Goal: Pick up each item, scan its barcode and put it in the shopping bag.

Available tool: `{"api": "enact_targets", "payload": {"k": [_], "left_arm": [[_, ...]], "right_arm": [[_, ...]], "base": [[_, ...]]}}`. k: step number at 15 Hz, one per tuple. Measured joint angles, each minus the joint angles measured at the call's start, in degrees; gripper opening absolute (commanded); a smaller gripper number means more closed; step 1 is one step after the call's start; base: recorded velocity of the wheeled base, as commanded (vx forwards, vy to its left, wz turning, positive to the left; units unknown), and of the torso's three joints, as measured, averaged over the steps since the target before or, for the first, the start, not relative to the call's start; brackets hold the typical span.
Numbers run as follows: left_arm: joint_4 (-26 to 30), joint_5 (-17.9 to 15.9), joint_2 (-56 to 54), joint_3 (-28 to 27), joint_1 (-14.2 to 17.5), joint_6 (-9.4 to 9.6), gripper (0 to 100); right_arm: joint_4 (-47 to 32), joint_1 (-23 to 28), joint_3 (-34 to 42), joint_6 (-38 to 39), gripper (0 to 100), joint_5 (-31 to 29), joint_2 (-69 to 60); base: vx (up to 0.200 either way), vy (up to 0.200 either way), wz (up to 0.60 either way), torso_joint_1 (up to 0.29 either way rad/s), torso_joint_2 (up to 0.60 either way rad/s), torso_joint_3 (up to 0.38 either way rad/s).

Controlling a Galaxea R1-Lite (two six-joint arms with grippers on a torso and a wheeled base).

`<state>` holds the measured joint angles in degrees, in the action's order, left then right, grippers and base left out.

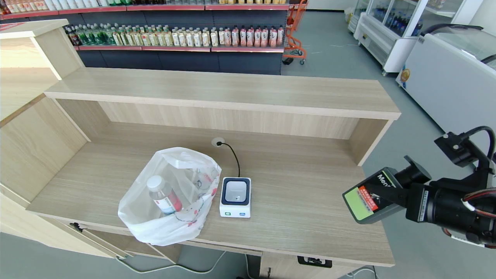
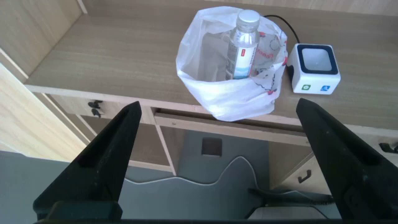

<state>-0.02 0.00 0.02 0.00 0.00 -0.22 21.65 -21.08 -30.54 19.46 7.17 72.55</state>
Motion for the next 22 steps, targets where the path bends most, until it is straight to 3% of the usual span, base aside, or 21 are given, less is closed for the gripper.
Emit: {"api": "enact_targets", "payload": {"k": [13,17,22], "left_arm": [[0.02,0.0,0.0,0.0,0.0,0.2,100],[0.05,0.0,0.0,0.0,-0.05,0.2,100],[0.02,0.0,0.0,0.0,-0.05,0.15,100]], "right_arm": [[0.27,0.0,-9.53,2.82,0,-0.88,12.09],[7.79,-0.06,-10.2,2.73,0,-1.65,19.7],[9.79,1.57,-14.85,1.91,0,-1.29,28.64]], "base": [[0.0,0.2,0.0,0.002,0.0,0.002],[0.0,0.0,0.0,0.0,0.0,0.0],[0.0,0.0,0.0,0.0,0.0,0.0]]}}
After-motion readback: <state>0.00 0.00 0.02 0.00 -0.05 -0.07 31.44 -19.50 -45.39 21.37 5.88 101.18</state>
